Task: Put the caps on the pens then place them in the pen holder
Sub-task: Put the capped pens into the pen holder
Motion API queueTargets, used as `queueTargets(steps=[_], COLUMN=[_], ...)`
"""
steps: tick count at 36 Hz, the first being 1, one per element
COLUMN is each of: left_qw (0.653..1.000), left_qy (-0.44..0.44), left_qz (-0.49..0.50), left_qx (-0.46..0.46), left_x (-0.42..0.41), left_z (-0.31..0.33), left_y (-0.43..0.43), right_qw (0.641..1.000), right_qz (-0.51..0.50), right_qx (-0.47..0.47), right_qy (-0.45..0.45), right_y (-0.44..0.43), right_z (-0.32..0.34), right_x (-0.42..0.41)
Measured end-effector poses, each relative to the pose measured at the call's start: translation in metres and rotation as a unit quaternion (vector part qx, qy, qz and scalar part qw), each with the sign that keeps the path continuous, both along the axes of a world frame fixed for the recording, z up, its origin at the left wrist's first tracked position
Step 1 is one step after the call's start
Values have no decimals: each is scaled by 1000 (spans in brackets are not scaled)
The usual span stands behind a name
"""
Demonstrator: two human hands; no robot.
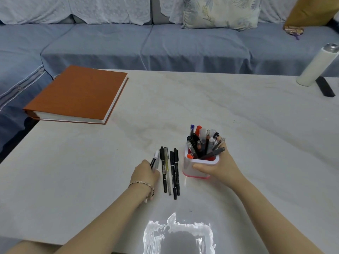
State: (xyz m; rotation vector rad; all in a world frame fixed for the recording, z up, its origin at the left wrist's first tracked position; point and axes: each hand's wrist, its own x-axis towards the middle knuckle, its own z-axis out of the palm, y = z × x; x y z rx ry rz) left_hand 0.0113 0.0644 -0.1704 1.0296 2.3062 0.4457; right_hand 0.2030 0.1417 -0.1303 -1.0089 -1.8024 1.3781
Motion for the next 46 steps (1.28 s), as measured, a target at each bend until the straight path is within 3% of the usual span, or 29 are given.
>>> queueTargets(steps=[4, 7, 12, 15, 17, 22, 25, 29, 34, 46], left_qw=[997, 973, 849, 786, 768, 780, 826, 848, 858, 883], left_qy=[-15, -102, -300, -396, -427, -440, -374, -312, -196, -70], left_qz=[28, 69, 108, 85, 80, 41, -4, -10, -57, -118], left_qx=[73, 195, 421, 467, 471, 442, 421, 427, 472, 449], left_x=[-11, -11, 8, 26, 41, 81, 94, 86, 64, 60], left_z=[9, 33, 97, 121, 124, 105, 97, 95, 93, 72], left_y=[-2, 2, 14, 22, 29, 41, 41, 41, 36, 32], right_qw=[1000, 999, 999, 999, 999, 998, 999, 997, 996, 999], right_qz=[3, 7, 8, 1, 7, 2, 3, 18, 3, -15], right_qx=[-25, -28, -21, -29, -21, -11, -27, -37, -25, -30], right_qy=[8, 23, 33, 39, 45, 56, 44, 60, 80, 35], right_y=[2, 1, -2, -2, -3, -3, -1, -1, -6, 0], right_z=[-2, -1, 3, 5, 6, 7, 4, 1, 5, -3], right_x=[-1, 1, 0, -2, -3, -3, -6, -3, 1, 2])
